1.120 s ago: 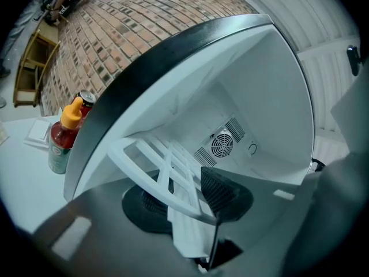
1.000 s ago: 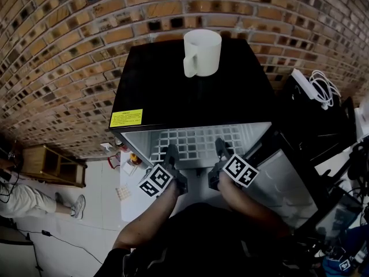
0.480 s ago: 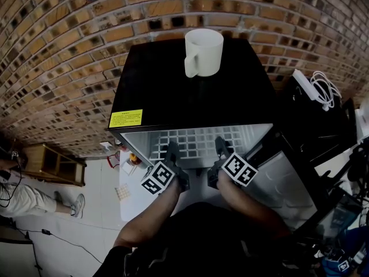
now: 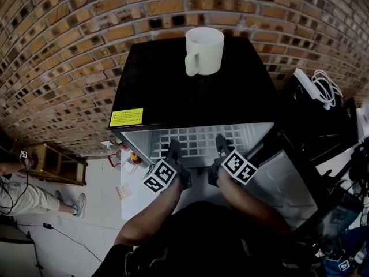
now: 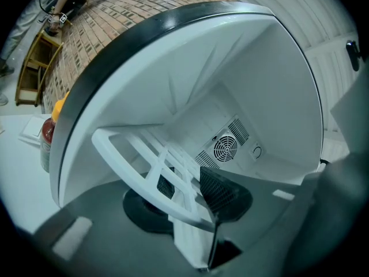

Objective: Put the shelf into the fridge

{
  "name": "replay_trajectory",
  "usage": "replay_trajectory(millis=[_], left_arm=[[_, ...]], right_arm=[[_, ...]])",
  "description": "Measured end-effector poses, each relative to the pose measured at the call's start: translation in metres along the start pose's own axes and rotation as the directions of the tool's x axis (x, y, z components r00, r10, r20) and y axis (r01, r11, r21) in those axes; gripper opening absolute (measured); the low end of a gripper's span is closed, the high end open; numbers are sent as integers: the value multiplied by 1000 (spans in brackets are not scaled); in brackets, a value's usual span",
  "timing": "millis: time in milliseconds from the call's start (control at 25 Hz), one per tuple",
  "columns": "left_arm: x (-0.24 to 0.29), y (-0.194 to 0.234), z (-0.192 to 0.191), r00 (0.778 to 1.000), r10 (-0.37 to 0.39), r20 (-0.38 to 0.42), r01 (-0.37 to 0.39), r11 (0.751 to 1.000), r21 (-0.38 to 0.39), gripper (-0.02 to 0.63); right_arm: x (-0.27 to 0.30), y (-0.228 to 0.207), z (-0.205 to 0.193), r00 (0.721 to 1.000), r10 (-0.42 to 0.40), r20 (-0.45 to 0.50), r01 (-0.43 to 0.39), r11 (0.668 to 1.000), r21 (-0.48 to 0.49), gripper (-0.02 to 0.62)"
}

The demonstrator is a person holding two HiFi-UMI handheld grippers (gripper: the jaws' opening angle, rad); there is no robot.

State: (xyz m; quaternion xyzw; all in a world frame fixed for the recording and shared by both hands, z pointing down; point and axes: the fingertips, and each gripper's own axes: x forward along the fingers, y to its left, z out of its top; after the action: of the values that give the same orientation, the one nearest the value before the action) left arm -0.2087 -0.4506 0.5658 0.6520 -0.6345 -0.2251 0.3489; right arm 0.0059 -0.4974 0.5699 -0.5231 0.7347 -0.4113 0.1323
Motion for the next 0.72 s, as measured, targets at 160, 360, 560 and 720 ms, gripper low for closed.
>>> replay_trajectory(millis=[160, 360, 560, 720], left_arm=[[8, 0, 0, 1000, 3, -13, -4, 1000, -25, 133], [13, 2, 8, 1000, 25, 8, -25, 1000, 15, 135], [20, 3, 10, 1000, 25, 11, -26, 999, 20, 138], [22, 4, 13, 999, 32, 18, -32, 999, 30, 138]], right_arm=[[8, -1, 2, 1000, -7, -17, 7, 1000, 19, 183], [15, 0, 6, 1000, -3, -14, 3, 1000, 17, 183], [21, -1, 7, 1000, -7, -17, 7, 1000, 16, 184], [24, -1, 8, 1000, -8, -12, 8, 1000, 13, 186]])
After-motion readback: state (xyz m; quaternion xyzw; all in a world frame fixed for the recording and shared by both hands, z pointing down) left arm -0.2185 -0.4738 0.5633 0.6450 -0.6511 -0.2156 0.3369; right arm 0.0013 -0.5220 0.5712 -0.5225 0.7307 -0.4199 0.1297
